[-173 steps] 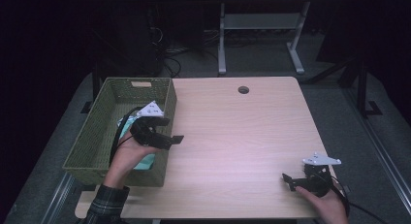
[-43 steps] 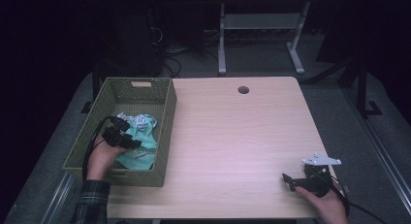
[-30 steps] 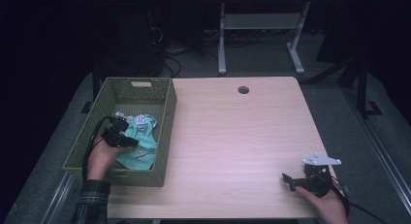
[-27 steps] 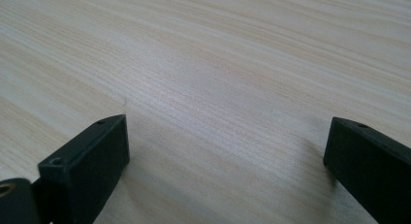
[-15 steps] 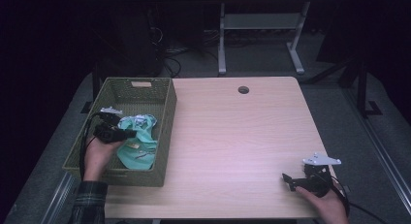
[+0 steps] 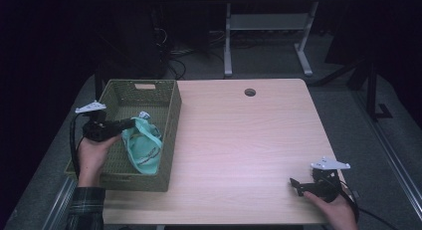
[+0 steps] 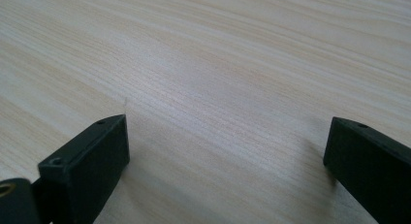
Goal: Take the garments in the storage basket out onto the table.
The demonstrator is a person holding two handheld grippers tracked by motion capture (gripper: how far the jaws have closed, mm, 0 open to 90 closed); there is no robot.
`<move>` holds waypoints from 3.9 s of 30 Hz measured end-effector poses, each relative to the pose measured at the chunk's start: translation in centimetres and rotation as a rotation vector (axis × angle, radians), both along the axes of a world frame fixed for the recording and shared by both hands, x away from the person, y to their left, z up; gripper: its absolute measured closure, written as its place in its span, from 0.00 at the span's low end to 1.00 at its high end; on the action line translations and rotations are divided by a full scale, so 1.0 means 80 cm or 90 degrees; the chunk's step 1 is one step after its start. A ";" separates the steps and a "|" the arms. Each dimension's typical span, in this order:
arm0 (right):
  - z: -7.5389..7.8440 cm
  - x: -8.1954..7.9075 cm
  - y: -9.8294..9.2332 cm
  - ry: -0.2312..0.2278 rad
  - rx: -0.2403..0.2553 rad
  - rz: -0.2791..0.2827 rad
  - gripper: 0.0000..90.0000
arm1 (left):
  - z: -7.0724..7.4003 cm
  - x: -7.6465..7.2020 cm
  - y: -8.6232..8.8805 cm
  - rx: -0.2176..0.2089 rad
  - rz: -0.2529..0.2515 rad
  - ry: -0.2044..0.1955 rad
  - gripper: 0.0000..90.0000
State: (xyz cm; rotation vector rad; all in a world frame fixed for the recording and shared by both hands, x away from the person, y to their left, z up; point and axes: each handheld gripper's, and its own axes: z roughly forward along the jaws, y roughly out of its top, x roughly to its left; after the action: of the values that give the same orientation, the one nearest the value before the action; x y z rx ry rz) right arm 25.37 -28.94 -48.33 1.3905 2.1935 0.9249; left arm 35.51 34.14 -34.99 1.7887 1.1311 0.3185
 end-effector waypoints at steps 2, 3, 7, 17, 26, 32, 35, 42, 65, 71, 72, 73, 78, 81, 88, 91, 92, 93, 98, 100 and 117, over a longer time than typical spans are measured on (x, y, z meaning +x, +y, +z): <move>0.000 0.000 0.000 0.000 0.000 0.000 0.02 | 0.006 -0.002 -0.001 -0.009 -0.005 -0.012 0.93; 0.000 0.000 0.000 0.000 0.000 0.000 0.02 | 0.008 -0.003 -0.002 -0.013 -0.008 -0.020 0.93; 0.000 0.000 0.000 0.000 0.000 0.000 0.02 | 0.021 -0.005 -0.005 -0.024 -0.018 -0.048 0.93; 0.000 0.000 0.000 0.000 0.000 0.000 0.02 | 0.050 -0.005 -0.013 -0.068 -0.057 -0.083 0.93; 0.000 0.000 0.000 0.000 0.000 -0.001 0.02 | 0.080 -0.008 -0.018 -0.093 -0.083 -0.105 0.93; 0.000 0.000 0.000 0.000 0.000 -0.001 0.02 | 0.103 -0.010 -0.022 -0.086 -0.096 -0.116 0.93; 0.000 0.000 0.000 0.000 0.000 -0.001 0.02 | 0.115 -0.011 -0.025 -0.093 -0.104 -0.124 0.93; 0.000 0.000 0.000 0.000 0.000 -0.001 0.02 | 0.139 -0.015 -0.036 -0.083 -0.120 -0.139 0.93; 0.000 0.000 0.000 0.000 0.000 -0.003 0.02 | 0.174 -0.009 -0.107 -0.108 -0.202 -0.169 0.93; 0.000 0.000 0.000 0.000 0.000 -0.003 0.02 | 0.175 -0.005 -0.128 -0.115 -0.221 -0.171 0.93; 0.000 0.000 0.000 0.000 0.000 -0.003 0.02 | 0.175 -0.005 -0.132 -0.117 -0.224 -0.170 0.93; 0.000 0.000 0.000 0.000 0.000 -0.003 0.02 | 0.174 -0.004 -0.135 -0.116 -0.229 -0.170 0.93; 0.000 0.000 0.000 0.000 0.000 -0.003 0.02 | 0.168 0.000 -0.155 -0.120 -0.249 -0.165 0.93; 0.000 0.000 0.000 0.000 -0.001 -0.002 0.02 | 0.164 0.001 -0.166 -0.125 -0.258 -0.160 0.93; 0.000 0.000 0.000 0.000 0.000 -0.002 0.02 | 0.152 0.004 -0.193 -0.128 -0.283 -0.150 0.93; 0.000 0.000 0.000 0.000 0.000 -0.002 0.02 | 0.147 0.004 -0.205 -0.133 -0.294 -0.144 0.93; 0.000 0.000 0.000 0.000 0.000 -0.003 0.02 | 0.145 0.004 -0.208 -0.131 -0.298 -0.143 0.93; 0.000 0.000 0.000 0.000 -0.001 -0.002 0.02 | 0.144 0.004 -0.212 -0.131 -0.301 -0.141 0.93; 0.000 0.000 0.000 0.000 -0.001 -0.002 0.02 | 0.134 0.004 -0.230 -0.130 -0.317 -0.132 0.93; 0.000 0.000 0.000 0.000 -0.001 -0.002 0.02 | 0.129 0.004 -0.236 -0.124 -0.326 -0.127 0.93; 0.000 0.000 0.000 0.000 0.000 -0.003 0.02 | 0.089 0.005 -0.285 -0.103 -0.364 -0.095 0.93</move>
State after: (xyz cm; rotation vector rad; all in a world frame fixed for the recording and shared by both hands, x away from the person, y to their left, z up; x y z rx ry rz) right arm 25.38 -28.96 -48.32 1.3941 2.1895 0.9237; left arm 35.91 11.31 -27.85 1.8225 0.4918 0.0149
